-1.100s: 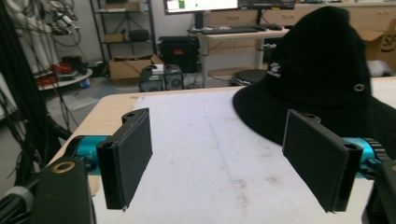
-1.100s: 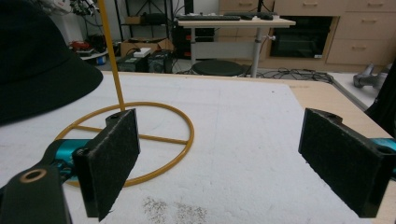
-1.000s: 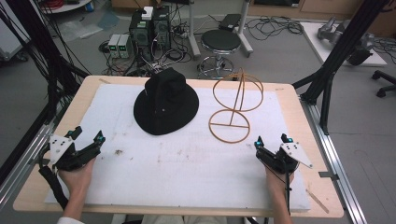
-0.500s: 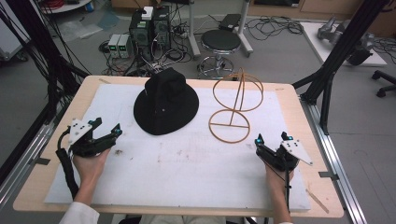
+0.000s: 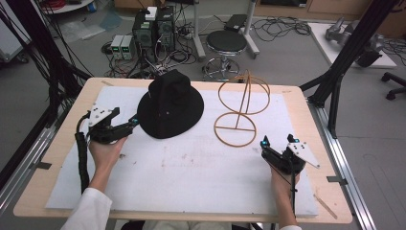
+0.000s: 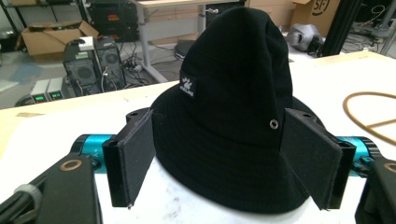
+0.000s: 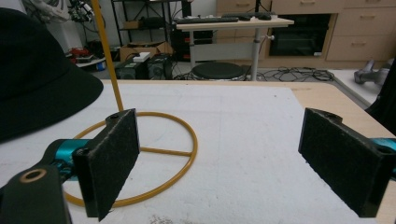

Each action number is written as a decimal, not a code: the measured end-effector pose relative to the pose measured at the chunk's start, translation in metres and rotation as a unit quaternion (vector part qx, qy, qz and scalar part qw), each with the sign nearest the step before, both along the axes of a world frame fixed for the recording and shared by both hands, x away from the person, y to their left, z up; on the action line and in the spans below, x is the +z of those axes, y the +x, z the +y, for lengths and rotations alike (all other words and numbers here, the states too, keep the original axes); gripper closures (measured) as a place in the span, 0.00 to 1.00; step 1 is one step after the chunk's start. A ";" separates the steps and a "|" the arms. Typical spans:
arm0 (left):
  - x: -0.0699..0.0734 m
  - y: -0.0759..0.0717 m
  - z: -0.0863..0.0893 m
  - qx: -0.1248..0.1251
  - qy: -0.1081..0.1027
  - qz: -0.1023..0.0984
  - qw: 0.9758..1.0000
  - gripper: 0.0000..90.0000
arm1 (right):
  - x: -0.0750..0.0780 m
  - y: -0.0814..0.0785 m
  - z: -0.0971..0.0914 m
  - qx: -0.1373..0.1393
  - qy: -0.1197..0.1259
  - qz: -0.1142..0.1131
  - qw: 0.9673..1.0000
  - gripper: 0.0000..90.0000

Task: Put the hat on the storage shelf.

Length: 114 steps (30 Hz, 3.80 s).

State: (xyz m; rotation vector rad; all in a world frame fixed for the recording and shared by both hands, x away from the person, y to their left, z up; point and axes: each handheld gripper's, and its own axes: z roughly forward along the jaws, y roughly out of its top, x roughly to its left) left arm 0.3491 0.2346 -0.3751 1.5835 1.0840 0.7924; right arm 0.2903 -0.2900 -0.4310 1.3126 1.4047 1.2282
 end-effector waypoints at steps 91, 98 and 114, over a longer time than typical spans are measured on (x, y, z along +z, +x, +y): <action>-0.009 0.108 -0.103 0.012 0.035 0.114 0.993 0.96 | 0.001 -0.001 0.009 0.019 0.013 0.006 1.000 0.13; -0.001 0.102 -0.103 -0.001 0.026 0.097 0.995 0.96 | 0.001 0.000 0.010 0.020 0.011 0.006 1.000 0.13; 0.038 0.070 -0.100 -0.031 0.002 -0.003 1.000 0.96 | 0.001 0.000 0.010 0.013 0.017 0.004 1.000 0.13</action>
